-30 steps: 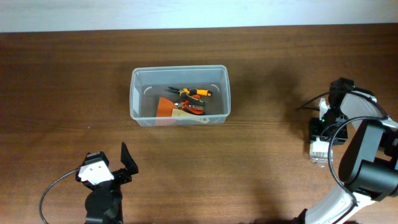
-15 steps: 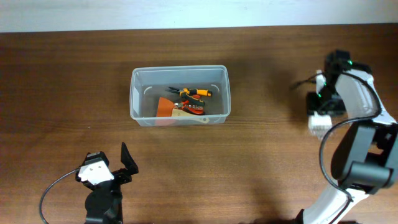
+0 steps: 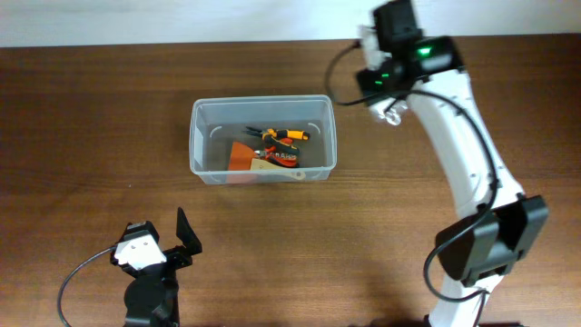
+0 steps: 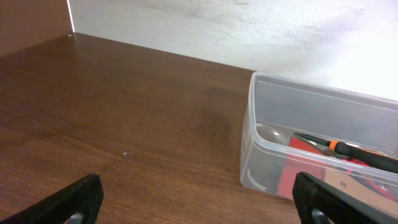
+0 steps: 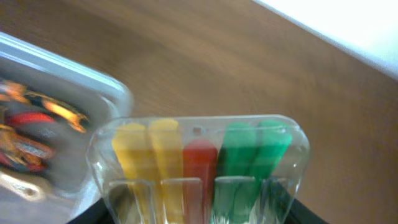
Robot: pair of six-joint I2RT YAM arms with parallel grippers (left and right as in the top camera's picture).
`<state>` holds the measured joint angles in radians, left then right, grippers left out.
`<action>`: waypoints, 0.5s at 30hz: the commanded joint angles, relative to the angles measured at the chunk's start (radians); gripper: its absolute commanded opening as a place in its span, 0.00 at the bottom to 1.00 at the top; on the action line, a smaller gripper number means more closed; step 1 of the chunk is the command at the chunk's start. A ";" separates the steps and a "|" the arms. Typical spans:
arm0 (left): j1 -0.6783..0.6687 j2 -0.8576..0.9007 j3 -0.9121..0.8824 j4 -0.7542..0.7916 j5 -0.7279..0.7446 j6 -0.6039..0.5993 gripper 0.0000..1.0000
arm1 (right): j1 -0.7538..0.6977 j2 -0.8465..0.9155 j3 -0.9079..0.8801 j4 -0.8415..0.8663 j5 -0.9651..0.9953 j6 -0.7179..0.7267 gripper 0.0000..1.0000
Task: Pack container
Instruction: 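Carry the marker box into the container and release it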
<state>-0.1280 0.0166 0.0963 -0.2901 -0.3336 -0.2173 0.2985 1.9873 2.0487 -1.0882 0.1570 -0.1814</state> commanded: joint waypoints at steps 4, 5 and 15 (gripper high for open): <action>-0.003 -0.005 -0.003 -0.002 -0.003 0.009 0.99 | 0.182 0.000 0.020 0.102 -0.024 -0.106 0.55; -0.003 -0.005 -0.003 -0.002 -0.003 0.009 0.99 | 0.200 0.001 0.020 0.112 -0.032 -0.134 0.54; -0.003 -0.005 -0.003 -0.002 -0.003 0.009 0.99 | 0.259 0.074 0.019 0.116 -0.244 -0.419 0.54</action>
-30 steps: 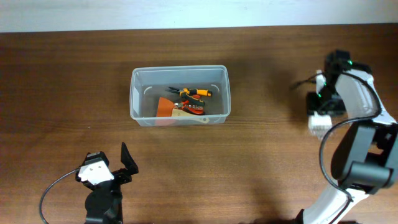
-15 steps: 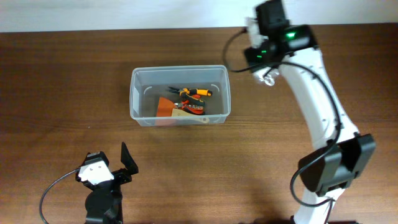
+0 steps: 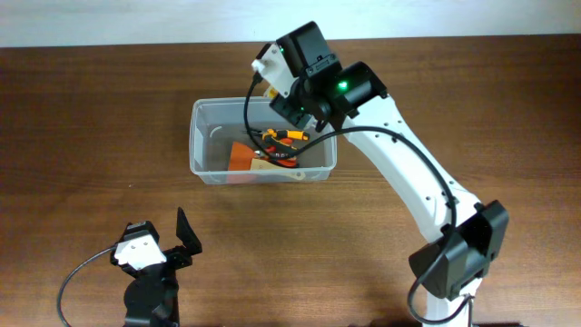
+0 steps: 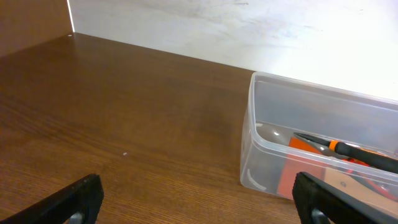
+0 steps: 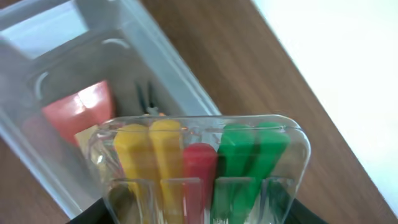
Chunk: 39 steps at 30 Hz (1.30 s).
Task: Pack container
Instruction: 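Carry the marker box into the container and release it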
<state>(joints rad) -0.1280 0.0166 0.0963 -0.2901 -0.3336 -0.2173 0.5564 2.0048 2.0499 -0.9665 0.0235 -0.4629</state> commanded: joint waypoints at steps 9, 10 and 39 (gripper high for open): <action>-0.003 -0.005 -0.003 -0.002 -0.003 0.009 0.99 | 0.002 0.211 0.017 -0.016 -0.128 -0.243 0.54; -0.003 -0.005 -0.003 -0.002 -0.003 0.009 0.99 | 0.002 0.220 0.017 -0.016 -0.134 -0.239 0.54; -0.003 -0.005 -0.003 -0.002 -0.003 0.009 0.99 | -0.315 0.042 0.386 -0.211 -0.012 0.219 0.99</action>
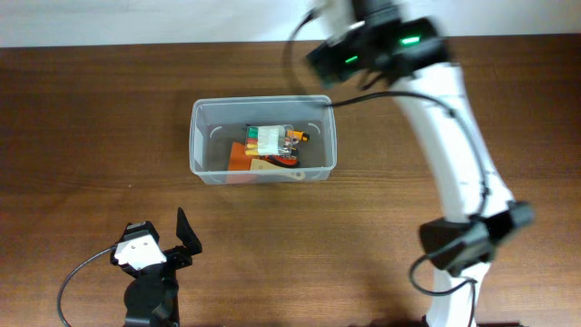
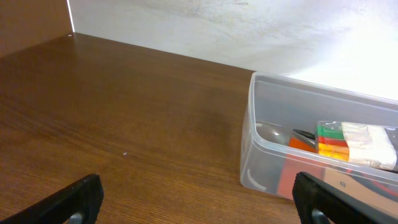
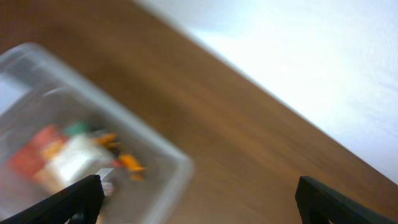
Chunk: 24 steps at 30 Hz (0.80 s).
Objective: Pack container
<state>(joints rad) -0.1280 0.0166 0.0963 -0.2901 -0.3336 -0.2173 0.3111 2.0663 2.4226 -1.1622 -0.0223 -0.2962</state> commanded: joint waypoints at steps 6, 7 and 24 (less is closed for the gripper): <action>-0.003 -0.005 -0.003 -0.002 -0.003 0.009 0.99 | -0.192 -0.017 0.013 -0.042 0.034 0.051 0.99; -0.003 -0.005 -0.003 -0.002 -0.003 0.009 0.99 | -0.205 -0.016 0.013 -0.043 0.034 0.051 0.99; -0.003 -0.005 -0.003 -0.002 -0.003 0.009 0.99 | -0.241 -0.097 0.013 -0.060 0.034 0.051 0.99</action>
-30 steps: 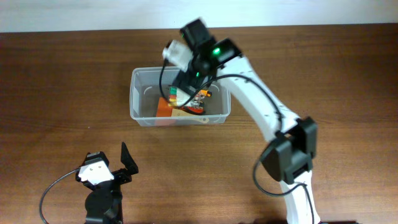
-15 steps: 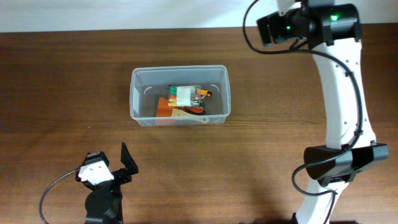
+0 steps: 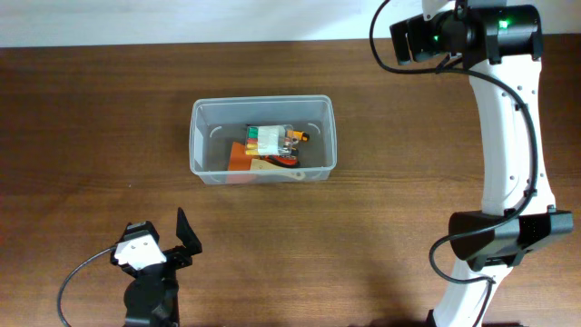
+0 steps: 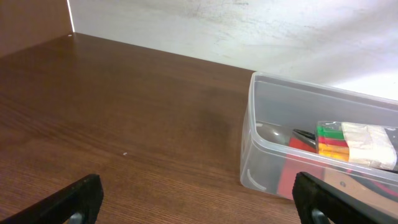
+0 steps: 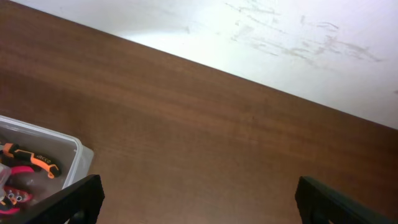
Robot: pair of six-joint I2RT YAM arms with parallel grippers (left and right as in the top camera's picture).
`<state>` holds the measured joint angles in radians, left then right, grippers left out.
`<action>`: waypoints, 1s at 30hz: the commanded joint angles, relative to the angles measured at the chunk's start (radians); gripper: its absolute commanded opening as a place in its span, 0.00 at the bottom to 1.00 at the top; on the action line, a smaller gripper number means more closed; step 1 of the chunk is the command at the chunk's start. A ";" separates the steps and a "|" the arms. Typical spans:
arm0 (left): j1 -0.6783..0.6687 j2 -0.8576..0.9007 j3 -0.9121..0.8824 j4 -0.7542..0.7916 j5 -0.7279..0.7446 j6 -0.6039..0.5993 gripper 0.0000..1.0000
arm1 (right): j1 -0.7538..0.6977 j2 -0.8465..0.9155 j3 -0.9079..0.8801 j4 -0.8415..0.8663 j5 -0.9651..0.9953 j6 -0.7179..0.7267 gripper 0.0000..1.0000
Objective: Pack container
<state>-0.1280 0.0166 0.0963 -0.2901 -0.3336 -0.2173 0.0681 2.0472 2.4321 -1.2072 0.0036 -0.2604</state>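
Note:
A clear plastic container point(image 3: 195, 136) stands on the brown table, left of centre. Inside it lies a clear pack of yellow, red and green markers point(image 3: 270, 138) on top of orange-handled pliers point(image 3: 295, 138) and an orange card. The container point(image 4: 249, 137) and marker pack point(image 4: 348, 140) also show in the left wrist view. My right gripper point(image 5: 198, 202) is open and empty over bare table at the far right, well away from the container point(image 5: 79, 158). My left gripper point(image 4: 196, 202) rests open near the front left, in front of the container.
The table's far edge meets a white wall point(image 3: 182, 18). The right arm point(image 3: 504, 127) stretches from its base at the front right up to the far right corner.
My right gripper has moved from just behind the container's right end to the far right of the table. The marker pack stays in the container. The left arm has not moved.
My right gripper held the marker pack right of the container. Then it held the pack over the container. Then the pack lay inside on the pliers with the gripper open behind it. Now the gripper is far off to the right, empty.

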 commanded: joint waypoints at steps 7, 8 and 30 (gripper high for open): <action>-0.003 -0.005 -0.003 -0.002 -0.003 0.009 0.99 | 0.018 -0.499 0.004 -0.024 0.008 0.015 0.99; -0.003 -0.005 -0.003 -0.002 -0.003 0.009 0.99 | 0.018 -0.556 0.004 -0.024 0.008 0.015 0.99; -0.003 -0.005 -0.003 -0.002 -0.003 0.009 0.99 | 0.017 -1.626 -0.890 0.205 -0.091 0.008 0.99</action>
<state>-0.1280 0.0166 0.0963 -0.2901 -0.3340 -0.2173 0.0803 0.5060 1.7111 -1.1095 -0.0280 -0.2623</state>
